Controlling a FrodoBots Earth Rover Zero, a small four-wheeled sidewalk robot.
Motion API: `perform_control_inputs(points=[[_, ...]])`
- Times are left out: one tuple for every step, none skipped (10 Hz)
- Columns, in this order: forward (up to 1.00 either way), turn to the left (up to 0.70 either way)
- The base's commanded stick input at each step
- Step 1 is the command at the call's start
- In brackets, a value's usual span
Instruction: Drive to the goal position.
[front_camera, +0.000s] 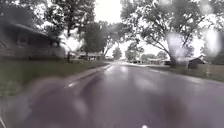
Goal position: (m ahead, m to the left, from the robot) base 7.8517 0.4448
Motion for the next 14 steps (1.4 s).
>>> perform_control_inputs(points=[[0.50,0.00],[0.50,0.00],[0.50,0.00],[0.50,0.00],[0.50,0.00],[0.50,0.00],[0.50,0.00],[0.50,0.00],[0.50,0.00],[0.50,0.00],[0.50,0.00],[0.50,0.00],[0.50,0.00],[0.50,0.00]])
